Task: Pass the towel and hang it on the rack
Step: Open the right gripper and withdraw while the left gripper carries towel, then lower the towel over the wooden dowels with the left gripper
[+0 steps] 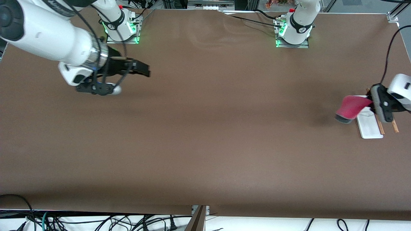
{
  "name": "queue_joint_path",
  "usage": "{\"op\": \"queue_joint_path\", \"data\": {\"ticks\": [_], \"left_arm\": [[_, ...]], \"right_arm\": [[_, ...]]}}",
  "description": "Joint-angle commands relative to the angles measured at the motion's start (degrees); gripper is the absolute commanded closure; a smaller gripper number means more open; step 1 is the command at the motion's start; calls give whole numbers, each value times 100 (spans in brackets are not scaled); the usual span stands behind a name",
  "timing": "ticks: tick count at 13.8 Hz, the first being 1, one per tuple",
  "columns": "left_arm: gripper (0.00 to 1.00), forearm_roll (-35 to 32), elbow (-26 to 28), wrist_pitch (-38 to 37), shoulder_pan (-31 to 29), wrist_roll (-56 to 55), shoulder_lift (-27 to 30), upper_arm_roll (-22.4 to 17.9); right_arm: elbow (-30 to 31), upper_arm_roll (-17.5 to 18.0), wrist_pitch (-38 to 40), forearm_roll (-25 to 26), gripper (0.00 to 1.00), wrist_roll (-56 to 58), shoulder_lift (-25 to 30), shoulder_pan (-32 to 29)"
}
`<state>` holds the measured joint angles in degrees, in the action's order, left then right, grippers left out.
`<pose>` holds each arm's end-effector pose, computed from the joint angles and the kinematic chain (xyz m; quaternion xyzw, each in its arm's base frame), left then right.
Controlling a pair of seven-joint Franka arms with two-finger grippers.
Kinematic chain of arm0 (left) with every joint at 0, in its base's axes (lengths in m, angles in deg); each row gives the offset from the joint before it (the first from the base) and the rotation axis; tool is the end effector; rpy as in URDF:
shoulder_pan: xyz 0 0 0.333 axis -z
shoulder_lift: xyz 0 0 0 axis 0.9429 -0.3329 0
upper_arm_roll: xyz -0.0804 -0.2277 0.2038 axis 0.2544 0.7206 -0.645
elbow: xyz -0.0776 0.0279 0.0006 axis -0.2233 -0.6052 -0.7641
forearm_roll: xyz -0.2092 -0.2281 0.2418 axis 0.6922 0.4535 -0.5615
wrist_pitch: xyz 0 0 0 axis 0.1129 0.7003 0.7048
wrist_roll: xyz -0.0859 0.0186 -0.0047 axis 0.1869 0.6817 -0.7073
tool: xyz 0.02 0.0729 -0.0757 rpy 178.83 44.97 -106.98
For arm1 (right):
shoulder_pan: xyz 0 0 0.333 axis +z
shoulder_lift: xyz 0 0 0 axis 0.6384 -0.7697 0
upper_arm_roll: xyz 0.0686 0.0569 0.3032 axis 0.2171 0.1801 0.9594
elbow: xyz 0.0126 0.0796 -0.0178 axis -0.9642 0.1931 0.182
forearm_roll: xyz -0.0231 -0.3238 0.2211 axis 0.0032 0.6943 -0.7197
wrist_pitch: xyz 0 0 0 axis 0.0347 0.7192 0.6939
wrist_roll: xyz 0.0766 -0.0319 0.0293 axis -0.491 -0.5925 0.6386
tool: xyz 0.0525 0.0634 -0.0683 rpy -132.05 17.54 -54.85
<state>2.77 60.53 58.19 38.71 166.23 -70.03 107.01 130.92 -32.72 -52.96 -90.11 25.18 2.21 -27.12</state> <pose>0.5938 0.1840 0.4198 0.8156 -0.5562 -0.1073 0.1181 0.5711 0.2259 0.5932 -0.9889 0.0223 0.1066 0.1008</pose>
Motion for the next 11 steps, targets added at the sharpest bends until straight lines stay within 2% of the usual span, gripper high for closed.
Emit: {"op": "queue_joint_path", "data": {"ticks": [1, 3, 5, 9, 11], "left_arm": [[100, -611, -293, -115, -452, 48, -413, -285], [100, -868, -407, 348, -856, 197, -677, -347], [100, -930, -416, 832, -1121, 373, -810, -356], [100, -1115, -416, 1168, -1394, 453, -1082, -365], [100, -1106, -425, 1229, -1421, 444, -1197, -365]], "right_arm": [[782, 46, -33, 768, 0, 1123, 634, -288], [1160, 46, -129, 1129, 0, 1318, 898, -385], [1328, -93, -208, 1254, 0, 1354, 969, -386], [1163, -121, -305, 1613, 0, 1486, 821, -377], [855, -121, -244, 1571, 0, 1574, 619, -385]]}}
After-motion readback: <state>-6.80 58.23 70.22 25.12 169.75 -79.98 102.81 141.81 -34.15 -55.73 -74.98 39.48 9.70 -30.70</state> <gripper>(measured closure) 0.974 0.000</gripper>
